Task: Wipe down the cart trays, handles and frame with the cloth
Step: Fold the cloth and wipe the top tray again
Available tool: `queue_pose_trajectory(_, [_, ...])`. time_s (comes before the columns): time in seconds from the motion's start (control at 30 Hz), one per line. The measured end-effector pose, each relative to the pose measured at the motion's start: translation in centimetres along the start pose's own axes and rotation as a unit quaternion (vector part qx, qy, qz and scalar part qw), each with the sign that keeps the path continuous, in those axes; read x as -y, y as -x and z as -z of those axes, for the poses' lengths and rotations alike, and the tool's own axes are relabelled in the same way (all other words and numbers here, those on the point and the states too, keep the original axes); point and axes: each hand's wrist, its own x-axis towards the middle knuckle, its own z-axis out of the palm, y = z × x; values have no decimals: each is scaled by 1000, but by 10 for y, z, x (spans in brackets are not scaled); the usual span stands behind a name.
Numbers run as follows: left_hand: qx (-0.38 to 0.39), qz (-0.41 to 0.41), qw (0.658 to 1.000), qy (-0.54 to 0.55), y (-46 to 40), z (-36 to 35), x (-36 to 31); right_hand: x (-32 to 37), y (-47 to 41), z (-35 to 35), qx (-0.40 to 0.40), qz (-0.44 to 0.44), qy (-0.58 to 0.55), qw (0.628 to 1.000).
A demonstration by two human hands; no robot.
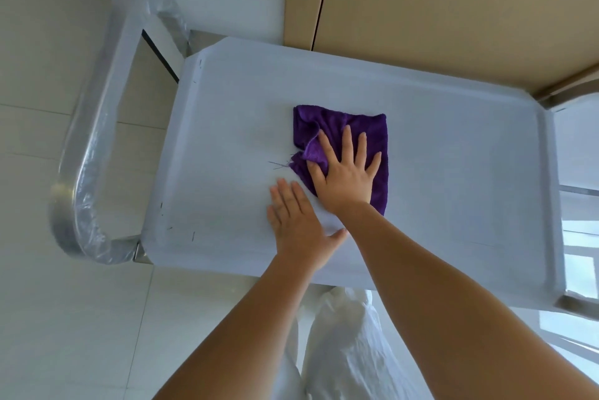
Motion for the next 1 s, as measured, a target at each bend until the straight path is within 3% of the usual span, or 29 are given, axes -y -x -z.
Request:
queue_pose_trajectory(0.17, [14, 10, 1000, 7, -1, 0, -3, -28, 7, 2, 5, -8, 1, 1000])
queue_pose_trajectory(0.4, [26, -43, 998, 38, 3, 12, 14, -31, 38, -3, 23, -227, -97, 969])
queue_pose_trajectory(0.6, [87, -94, 985, 116, 4, 27, 31, 0, 68, -12, 45, -300, -166, 938])
queue_pose_trajectory(0.7, [95, -114, 972, 184, 8, 41, 50, 16, 74, -13, 55, -284, -174, 941])
queue_pose_trajectory(1.0, [-73, -92, 972, 203, 44, 31, 123, 84, 84, -23, 85, -101, -114, 985])
